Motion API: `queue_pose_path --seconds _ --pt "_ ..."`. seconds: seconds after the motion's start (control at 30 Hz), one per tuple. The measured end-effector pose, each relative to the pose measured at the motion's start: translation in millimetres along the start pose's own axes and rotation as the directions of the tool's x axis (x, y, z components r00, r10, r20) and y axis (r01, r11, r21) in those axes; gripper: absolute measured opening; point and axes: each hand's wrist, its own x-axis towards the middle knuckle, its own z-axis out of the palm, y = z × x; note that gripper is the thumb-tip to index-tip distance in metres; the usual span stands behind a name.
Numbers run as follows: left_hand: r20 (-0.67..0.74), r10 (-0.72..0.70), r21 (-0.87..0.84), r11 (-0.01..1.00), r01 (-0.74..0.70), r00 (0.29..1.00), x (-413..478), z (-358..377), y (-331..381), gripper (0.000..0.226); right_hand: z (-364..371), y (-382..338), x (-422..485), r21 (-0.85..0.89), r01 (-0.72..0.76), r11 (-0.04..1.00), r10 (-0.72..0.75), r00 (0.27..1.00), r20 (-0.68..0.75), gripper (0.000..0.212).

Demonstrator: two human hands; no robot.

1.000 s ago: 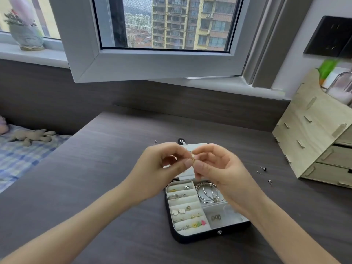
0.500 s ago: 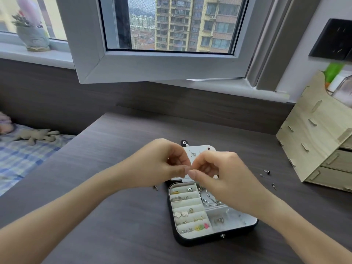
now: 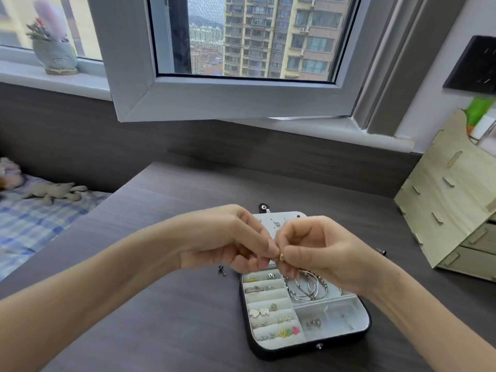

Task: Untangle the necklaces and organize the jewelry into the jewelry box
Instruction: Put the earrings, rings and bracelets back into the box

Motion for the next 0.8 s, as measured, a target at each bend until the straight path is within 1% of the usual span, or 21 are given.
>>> queue_pose_path --seconds 0.03,0.1,0.13,0.17,0.2,0.23,0.3,0.37,0.4,0.47,0.5,0.53,0.57,0.6,0.63,0.7,0.73,0.77,0.8 --pt "0.018 -0.046 -0.009 0.999 0.046 0.999 0.8 0.5 -0.8 0.01 -0.6 -2.2 -2.1 -0.139 0.023 0.99 -0.024 1.0 -0.001 0.007" --pt "0.013 -0.111 0.065 0.992 0.11 0.994 3.7 0.1 -4.8 0.019 -1.4 -7.2 -4.7 -0.429 0.061 0.901 -0.054 0.998 0.026 0.011" --pt "0.004 -0.129 0.116 0.985 0.127 0.992 4.8 0.0 -5.9 0.023 -1.4 -8.8 -5.2 -0.516 0.079 0.853 -0.057 0.997 0.057 0.014" --pt "-0.004 -0.138 0.159 0.978 0.137 0.99 5.0 0.5 -5.9 0.024 -1.5 -9.7 -5.0 -0.539 0.085 0.838 -0.047 0.995 0.084 0.015" --pt "-0.011 -0.139 0.192 0.972 0.138 0.99 5.0 0.6 -5.3 0.023 -2.0 -9.4 -4.2 -0.504 0.081 0.86 -0.034 0.994 0.102 0.015" --pt "-0.015 -0.136 0.213 0.968 0.136 0.991 4.8 0.7 -3.8 0.021 -2.8 -8.1 -2.6 -0.43 0.066 0.9 -0.018 0.993 0.114 0.015" --pt "-0.026 -0.119 0.229 0.966 0.122 0.993 3.8 1.4 -0.9 0.014 -7.9 -2.4 0.8 -0.234 0.023 0.972 0.007 0.992 0.124 0.011" --pt "-0.049 -0.107 0.212 0.97 0.115 0.993 4.5 1.2 -1.7 0.009 -14.0 5.5 5.0 -0.082 -0.001 0.997 0.012 0.991 0.136 0.013" --pt "-0.06 -0.108 0.189 0.975 0.118 0.992 5.3 0.5 -2.7 0.01 -16.8 8.7 6.8 -0.01 -0.005 1.0 0.006 0.988 0.152 0.016" --pt "-0.081 -0.115 0.099 0.988 0.122 0.99 6.7 -3.2 -5.3 0.017 -21.8 12.3 9.0 0.151 0.009 0.989 -0.036 0.983 0.182 0.016" --pt "-0.1 -0.115 0.037 0.992 0.119 0.988 7.2 -6.9 -6.5 0.023 -23.9 12.1 9.3 0.202 0.02 0.979 -0.055 0.984 0.168 0.015" --pt "-0.132 -0.11 -0.007 0.994 0.11 0.985 7.8 -11.4 -8.2 0.027 -26.8 11.6 9.7 0.213 0.023 0.977 -0.049 0.992 0.117 0.015" --pt "-0.183 -0.093 -0.01 0.996 0.093 0.979 10.0 -17.0 -10.7 0.028 -28.6 10.2 10.0 0.183 0.017 0.983 -0.024 0.999 0.036 0.016" --pt "-0.264 -0.055 0.043 0.997 0.069 0.963 13.4 -23.6 -14.9 0.024 -30.3 10.1 10.1 0.103 0.006 0.995 0.0 0.998 -0.067 0.015" --pt "-0.367 0.006 0.132 0.99 0.046 0.93 17.9 -30.3 -19.6 0.019 -31.5 10.7 10.8 -0.011 -0.02 1.0 0.018 0.985 -0.17 0.012" --pt "-0.549 0.161 0.328 0.944 0.034 0.82 30.6 -45.8 -31.7 0.014 -30.9 13.0 14.5 -0.258 -0.104 0.96 0.014 0.944 -0.33 0.008" --pt "-0.596 0.226 0.418 0.907 0.057 0.771 37.2 -52.6 -37.7 0.014 -30.4 14.7 17.1 -0.354 -0.137 0.925 -0.005 0.928 -0.372 0.007" --pt "-0.617 0.269 0.489 0.867 0.093 0.74 43.7 -58.3 -42.8 0.015 -29.6 16.8 19.6 -0.424 -0.165 0.891 -0.02 0.917 -0.398 0.007" --pt "-0.623 0.292 0.536 0.835 0.124 0.726 49.6 -62.9 -46.8 0.015 -29.7 19.1 22.1 -0.476 -0.191 0.859 -0.028 0.909 -0.416 0.007"
